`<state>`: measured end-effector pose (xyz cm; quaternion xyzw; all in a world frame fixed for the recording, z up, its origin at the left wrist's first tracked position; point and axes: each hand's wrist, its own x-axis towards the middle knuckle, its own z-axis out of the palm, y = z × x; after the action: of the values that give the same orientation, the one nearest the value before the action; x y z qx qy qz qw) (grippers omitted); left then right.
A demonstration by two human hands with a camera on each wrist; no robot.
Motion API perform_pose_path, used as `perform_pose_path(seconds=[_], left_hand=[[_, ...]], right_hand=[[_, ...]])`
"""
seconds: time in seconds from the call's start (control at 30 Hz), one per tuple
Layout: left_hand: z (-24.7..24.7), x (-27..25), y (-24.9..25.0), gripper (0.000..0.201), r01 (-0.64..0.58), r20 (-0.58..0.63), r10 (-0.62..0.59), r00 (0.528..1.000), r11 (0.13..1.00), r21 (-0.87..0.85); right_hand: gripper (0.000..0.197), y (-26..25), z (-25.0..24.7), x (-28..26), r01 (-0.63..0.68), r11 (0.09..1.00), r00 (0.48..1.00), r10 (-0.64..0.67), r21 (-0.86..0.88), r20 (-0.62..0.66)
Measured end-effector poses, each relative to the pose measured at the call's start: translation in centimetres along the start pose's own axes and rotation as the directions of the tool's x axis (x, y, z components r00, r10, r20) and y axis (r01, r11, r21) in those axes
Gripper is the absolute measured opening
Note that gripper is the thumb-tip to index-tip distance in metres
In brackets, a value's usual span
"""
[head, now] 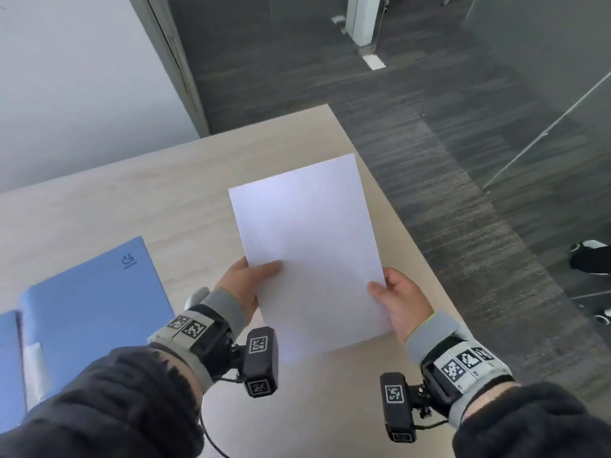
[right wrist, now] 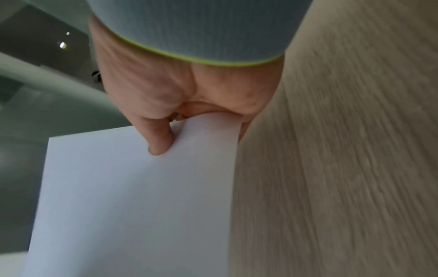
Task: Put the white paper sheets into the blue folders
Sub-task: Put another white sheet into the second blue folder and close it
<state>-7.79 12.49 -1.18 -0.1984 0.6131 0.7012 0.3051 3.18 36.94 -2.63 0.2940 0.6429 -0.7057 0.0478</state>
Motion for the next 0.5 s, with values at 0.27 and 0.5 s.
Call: perform_pose_path(seconds=[0.27,0.5], left_hand=[[-4.4,-5.2,4.2,0.013,-0.320,0.029,0.321,0.947,0.924,0.211],[-7.6,-7.4,3.7,0.016,-0.330,-0.008,0.370,0.929,0.840,0.431]], right_hand=[[0.018,-3.5,5.6,-0.4,0.041,0.984,0.976,-0.003,-0.174,0.216],[0.030,-4.4,8.3,-0.8,0.134,0.892,0.981,-0.058,-0.431,0.185]])
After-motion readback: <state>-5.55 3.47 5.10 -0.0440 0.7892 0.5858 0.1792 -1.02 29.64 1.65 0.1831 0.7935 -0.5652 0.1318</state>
